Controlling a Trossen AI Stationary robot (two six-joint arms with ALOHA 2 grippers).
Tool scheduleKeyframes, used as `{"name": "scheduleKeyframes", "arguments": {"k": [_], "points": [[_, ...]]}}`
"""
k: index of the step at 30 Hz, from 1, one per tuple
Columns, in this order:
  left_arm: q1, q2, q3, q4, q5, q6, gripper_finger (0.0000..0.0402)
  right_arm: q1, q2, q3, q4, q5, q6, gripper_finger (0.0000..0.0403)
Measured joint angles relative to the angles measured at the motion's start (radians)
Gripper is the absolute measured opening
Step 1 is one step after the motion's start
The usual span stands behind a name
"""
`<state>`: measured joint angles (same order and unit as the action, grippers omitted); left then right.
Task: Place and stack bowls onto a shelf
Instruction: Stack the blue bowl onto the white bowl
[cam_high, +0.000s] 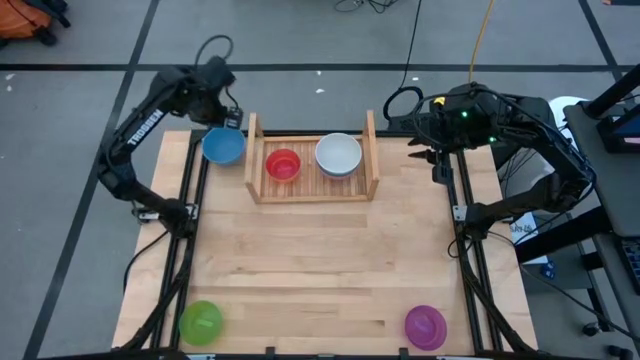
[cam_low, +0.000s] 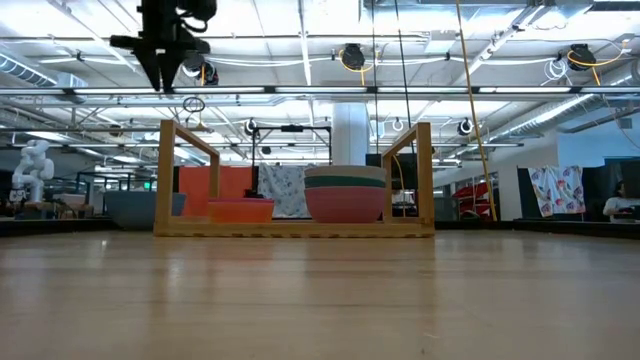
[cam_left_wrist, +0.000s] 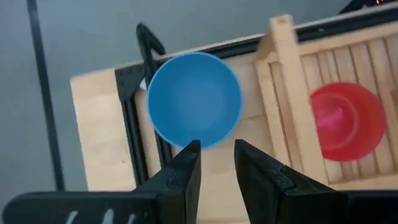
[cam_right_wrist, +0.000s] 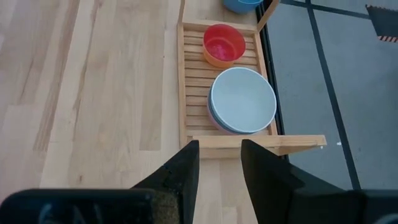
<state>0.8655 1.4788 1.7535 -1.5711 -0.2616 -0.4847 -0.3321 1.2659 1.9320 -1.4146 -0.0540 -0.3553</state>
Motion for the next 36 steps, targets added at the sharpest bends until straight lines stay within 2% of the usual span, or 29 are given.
{"name": "scheduleKeyframes", "arguments": {"k": [4,6,12,18,22,24,28,36], "points": [[0.102,0.001,0.0,0.026,0.003,0.098,0.0104,0.0,0.0,0.0,0.014,0.0,0.0,0.0112],[0.127,0.005,-0.009,0.067,-0.011,0.163,0.0104,0.0,0.0,0.0,0.025,0.0,0.0,0.0112],[0.179,0.045,-0.082,0.18,0.028,0.215,0.0104,0.0,0.0,0.0,0.059,0.0,-0.024,0.0112],[0.205,0.112,-0.163,0.22,0.094,0.204,0.0104,0.0,0.0,0.0,0.081,0.0,-0.024,0.0112],[0.215,0.15,-0.214,0.211,0.189,0.139,0.0104,0.0,0.0,0.0,0.08,0.0,-0.024,0.0112],[0.206,0.156,-0.252,0.186,0.213,0.217,0.0104,0.0,0.0,0.0,0.081,0.0,-0.024,0.0112],[0.178,0.154,-0.325,0.137,0.211,0.473,0.0104,0.0,0.0,0.0,0.082,0.001,-0.024,0.0112],[0.174,0.154,-0.44,0.134,0.209,0.65,0.0104,0.0,0.0,0.0,0.145,0.001,-0.024,0.0112]]}}
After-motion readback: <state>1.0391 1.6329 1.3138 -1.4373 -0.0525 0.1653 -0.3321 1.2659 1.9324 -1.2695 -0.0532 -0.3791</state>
